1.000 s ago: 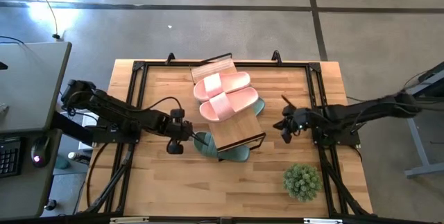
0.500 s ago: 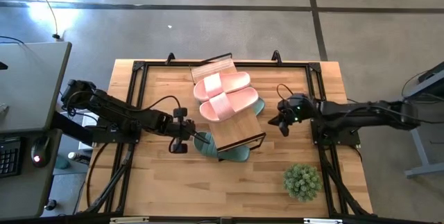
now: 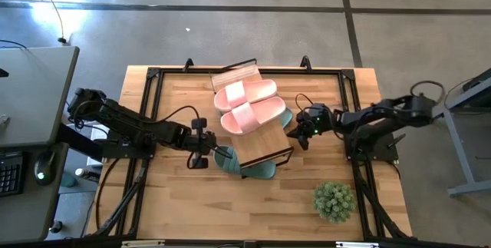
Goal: Pick and place slides into the shelf
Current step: Put the green slide under the shelf
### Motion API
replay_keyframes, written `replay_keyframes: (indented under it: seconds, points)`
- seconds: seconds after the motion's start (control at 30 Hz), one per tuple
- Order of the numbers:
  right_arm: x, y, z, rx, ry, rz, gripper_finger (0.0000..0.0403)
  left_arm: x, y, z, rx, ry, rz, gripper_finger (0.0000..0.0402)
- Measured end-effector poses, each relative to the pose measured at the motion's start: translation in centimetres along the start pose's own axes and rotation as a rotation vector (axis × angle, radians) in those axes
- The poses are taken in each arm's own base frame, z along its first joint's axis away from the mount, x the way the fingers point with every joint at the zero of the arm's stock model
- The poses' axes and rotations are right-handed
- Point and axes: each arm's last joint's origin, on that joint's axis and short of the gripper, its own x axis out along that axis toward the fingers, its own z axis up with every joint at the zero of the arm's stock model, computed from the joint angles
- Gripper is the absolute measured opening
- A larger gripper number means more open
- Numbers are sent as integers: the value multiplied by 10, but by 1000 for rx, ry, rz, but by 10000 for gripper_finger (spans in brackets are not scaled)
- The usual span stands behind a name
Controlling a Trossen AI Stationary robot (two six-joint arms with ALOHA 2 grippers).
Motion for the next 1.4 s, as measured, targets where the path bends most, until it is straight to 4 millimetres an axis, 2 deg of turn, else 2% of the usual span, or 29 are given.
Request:
replay_keyframes:
  seconds: [0.4, 0.8, 0.97, 1.2, 1.4]
  points:
    - [20, -8, -1, 70, -91, 19, 0, 0, 1, 0, -2, -5, 44, 0]
    - [30, -13, 3, 163, -243, 15, 0, 0, 2, 0, -3, -11, 71, 1]
    - [35, -13, 4, 174, -248, 26, 0, 0, 2, 0, -3, -12, 73, 1]
    - [56, -1, 15, 153, -222, 111, 0, 0, 2, 0, -13, -10, 80, 1]
    - [52, -4, 9, 161, -211, 95, 0, 0, 2, 0, -32, -7, 70, 1]
